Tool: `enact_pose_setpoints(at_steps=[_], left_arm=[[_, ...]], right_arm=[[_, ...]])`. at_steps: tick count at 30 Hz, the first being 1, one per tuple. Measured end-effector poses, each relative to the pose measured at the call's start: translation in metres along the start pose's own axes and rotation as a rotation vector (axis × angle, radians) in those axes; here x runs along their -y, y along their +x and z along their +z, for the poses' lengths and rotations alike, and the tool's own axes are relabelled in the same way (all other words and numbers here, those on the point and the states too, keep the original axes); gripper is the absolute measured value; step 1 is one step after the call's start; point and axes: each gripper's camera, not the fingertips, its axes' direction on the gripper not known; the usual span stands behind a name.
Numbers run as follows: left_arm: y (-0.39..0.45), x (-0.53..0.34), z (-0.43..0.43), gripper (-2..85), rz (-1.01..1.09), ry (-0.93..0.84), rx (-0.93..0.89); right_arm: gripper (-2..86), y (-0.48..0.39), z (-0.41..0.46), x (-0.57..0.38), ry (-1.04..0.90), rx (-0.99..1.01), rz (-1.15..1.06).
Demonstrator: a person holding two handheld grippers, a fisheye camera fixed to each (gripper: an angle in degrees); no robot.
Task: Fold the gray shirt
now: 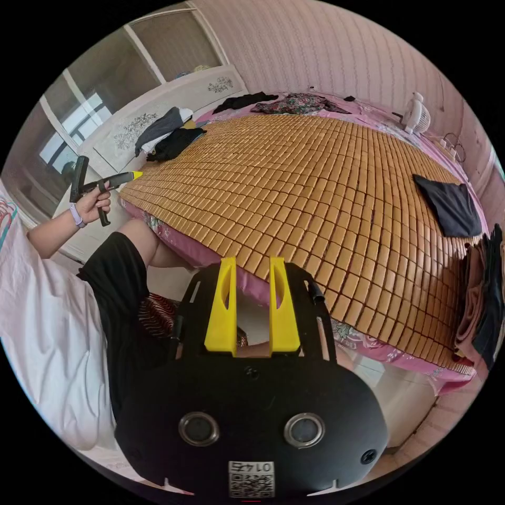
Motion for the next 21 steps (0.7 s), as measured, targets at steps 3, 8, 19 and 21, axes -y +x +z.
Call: enact_pose_setpoints(at_steps=[3,8,19,21], left_arm=[[-0.05,-0.029,-0.054,6.0,-0.063,0.084,0.058],[-0.124,-0.06,-0.116,7.2,-0.148,0.188,0.132],[-0.303,-0.027,-0.199,8.9,-0.329,0.42,0.251],[-0.336,0.001,-0.205,9.0,-0.342,0.458,0.258]], right_arm=[[8.9,-0.039,0.01,0.039,0.054,0.085,-0.1],[8.9,-0.096,0.045,0.112,0.045,0.248,-0.256],[10.7,-0.183,0.183,0.356,0.022,0.326,-0.301],[11.0,-0.195,0.208,0.397,0.035,0.335,-0.28]])
